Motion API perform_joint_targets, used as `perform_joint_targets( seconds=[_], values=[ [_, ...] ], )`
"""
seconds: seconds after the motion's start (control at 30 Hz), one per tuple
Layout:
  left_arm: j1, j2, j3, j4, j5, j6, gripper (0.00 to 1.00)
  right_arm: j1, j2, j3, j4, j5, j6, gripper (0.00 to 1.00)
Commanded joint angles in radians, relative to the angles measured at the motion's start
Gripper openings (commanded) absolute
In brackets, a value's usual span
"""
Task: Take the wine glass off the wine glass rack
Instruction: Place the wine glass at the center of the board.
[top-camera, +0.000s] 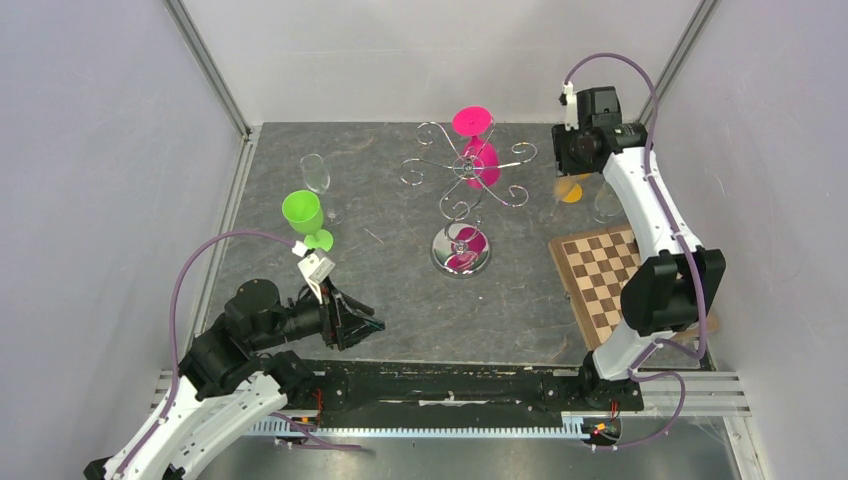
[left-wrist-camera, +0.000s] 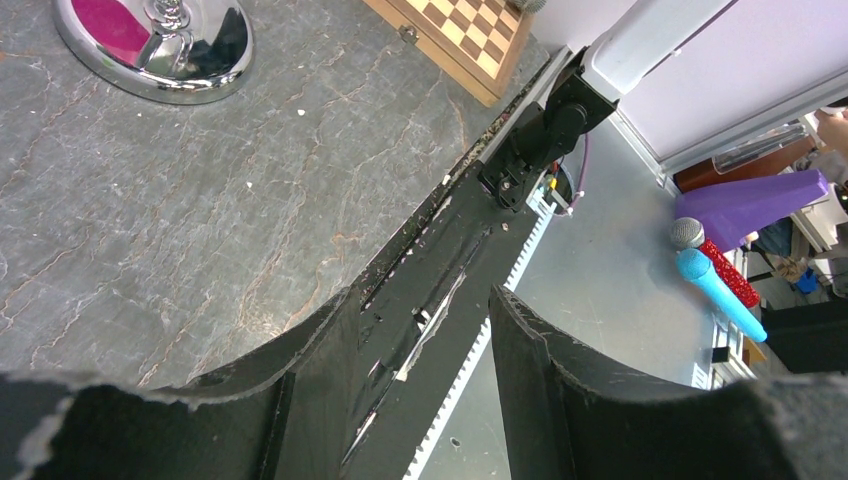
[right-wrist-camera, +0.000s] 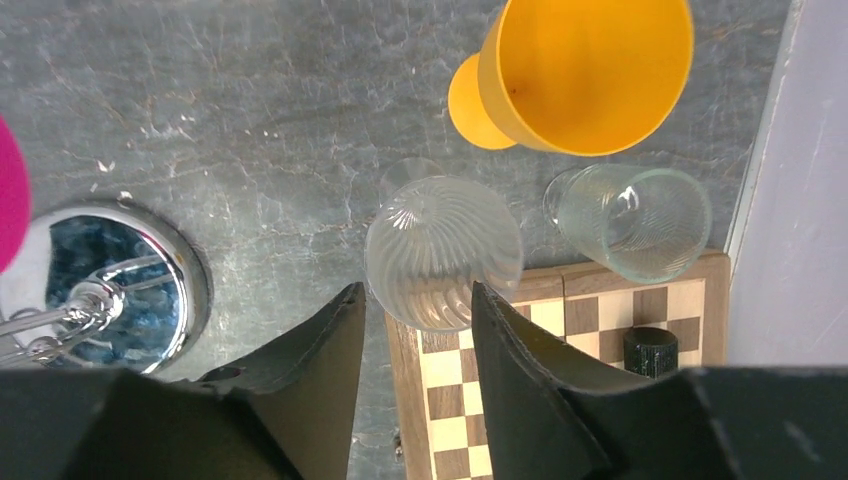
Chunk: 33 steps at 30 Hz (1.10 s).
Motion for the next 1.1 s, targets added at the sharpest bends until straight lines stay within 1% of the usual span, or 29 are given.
perform_joint_targets(
  seconds=[0.0, 0.23, 0.47, 0.6, 0.73, 0.83, 1.0, 1.07],
  values=[
    [0.0, 0.017, 0.0, 0.045, -0.02, -0.016, 0.57, -0.005, -0.081, 0.08, 0.059, 0.013, 0.024, 0.47],
    [0.0, 0.026, 0.0, 0.045, -0.022, -0.015, 0.57, -0.004, -0.156, 0.116, 0.084, -0.011, 0.046, 0.55],
    [0.0, 0.036, 0.0, 0.045, -0.023, -0.016, 0.57, -0.005, -0.254, 0.163, 0.131, -0.084, 0.105, 0.58],
    [0.0, 0.041, 0.002, 0.045, -0.024, -0.017, 0.57, -0.005, -0.302, 0.176, 0.166, -0.209, 0.146, 0.6],
    [-0.001, 0.041, 0.001, 0.043, -0.027, -0.017, 0.57, 0.001, -0.347, 0.147, 0.221, -0.358, 0.198, 0.62],
    [-0.001, 0.039, 0.001, 0.043, -0.03, -0.018, 0.57, 0.037, -0.368, 0.128, 0.253, -0.424, 0.225, 0.66],
    [0.0, 0.038, 0.001, 0.042, -0.031, -0.019, 0.57, 0.179, -0.37, 0.122, 0.268, -0.394, 0.245, 0.73],
    [0.0, 0.038, 0.001, 0.042, -0.031, -0.02, 0.57, 0.242, -0.363, 0.119, 0.275, -0.375, 0.258, 0.8]
  ],
)
